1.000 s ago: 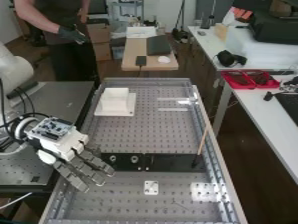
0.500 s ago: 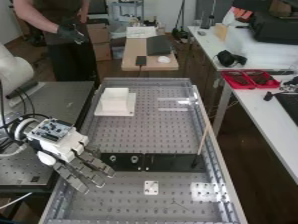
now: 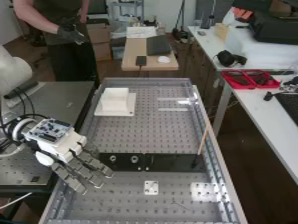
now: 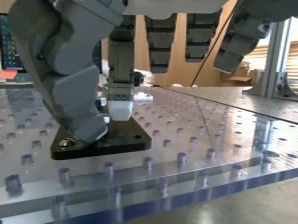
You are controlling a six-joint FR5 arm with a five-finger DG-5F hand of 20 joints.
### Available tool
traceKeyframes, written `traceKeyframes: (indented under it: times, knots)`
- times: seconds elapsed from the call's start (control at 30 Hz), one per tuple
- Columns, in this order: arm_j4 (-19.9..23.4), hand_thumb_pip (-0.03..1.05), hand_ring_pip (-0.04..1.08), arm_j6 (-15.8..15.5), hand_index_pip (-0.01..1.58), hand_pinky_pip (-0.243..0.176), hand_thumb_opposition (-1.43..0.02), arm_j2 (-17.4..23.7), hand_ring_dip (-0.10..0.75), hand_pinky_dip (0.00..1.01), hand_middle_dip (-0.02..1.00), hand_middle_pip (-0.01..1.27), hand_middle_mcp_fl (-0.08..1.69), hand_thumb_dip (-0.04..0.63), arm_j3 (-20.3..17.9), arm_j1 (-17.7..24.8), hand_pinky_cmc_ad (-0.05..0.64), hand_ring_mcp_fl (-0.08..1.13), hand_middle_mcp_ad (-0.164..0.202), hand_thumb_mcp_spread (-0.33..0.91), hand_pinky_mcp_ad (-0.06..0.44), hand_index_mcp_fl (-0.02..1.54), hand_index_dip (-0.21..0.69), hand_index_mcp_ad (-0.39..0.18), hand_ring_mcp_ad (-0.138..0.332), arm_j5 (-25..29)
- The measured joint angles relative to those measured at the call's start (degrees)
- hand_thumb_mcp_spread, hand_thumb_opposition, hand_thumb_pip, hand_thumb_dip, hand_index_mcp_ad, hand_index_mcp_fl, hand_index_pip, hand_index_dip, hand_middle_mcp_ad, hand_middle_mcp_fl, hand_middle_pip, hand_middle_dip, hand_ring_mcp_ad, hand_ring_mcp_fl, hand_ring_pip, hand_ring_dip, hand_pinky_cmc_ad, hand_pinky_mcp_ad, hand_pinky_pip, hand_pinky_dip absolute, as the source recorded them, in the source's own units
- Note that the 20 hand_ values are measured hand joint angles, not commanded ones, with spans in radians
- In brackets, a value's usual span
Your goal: Grab the smaller nut and place it in the white container
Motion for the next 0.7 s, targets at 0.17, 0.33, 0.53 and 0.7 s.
traceKeyframes:
  times: [0.17, 0.33, 0.53, 0.7]
  knots:
    - [0.0, 0.66, 0.09, 0.0, 1.48, -0.075, -0.82, -0.5, -0.037, 0.19, 0.12, 0.14, 0.11, 0.279, 0.3, -0.2, 0.344, 0.01, 0.063, 0.4, 0.227, 0.11, 0.318, -0.113, 0.161, -0.3]
    - [-0.1, 0.66, 0.09, 0.1, 1.48, -0.075, -0.81, -0.6, -0.037, 0.19, 0.12, 0.14, 0.11, 0.293, 0.5, -0.5, 0.347, 0.01, 0.063, 0.41, 0.227, 0.11, 0.312, -0.113, 0.164, -0.7]
    - [-0.6, 0.65, 0.09, -0.2, 1.48, -0.075, -0.84, 0.0, -0.037, 0.19, 0.12, 0.14, 0.11, 0.29, 0.3, -0.9, 0.347, 0.01, 0.063, 0.42, 0.227, 0.11, 0.305, -0.11, 0.164, -1.8]
    - [-0.7, 0.65, 0.09, -0.7, 1.48, -0.075, -0.85, 0.4, -0.037, 0.19, 0.12, 0.14, 0.11, 0.29, 0.0, -1.0, 0.347, 0.01, 0.063, 0.42, 0.229, 0.11, 0.295, -0.11, 0.164, -2.5]
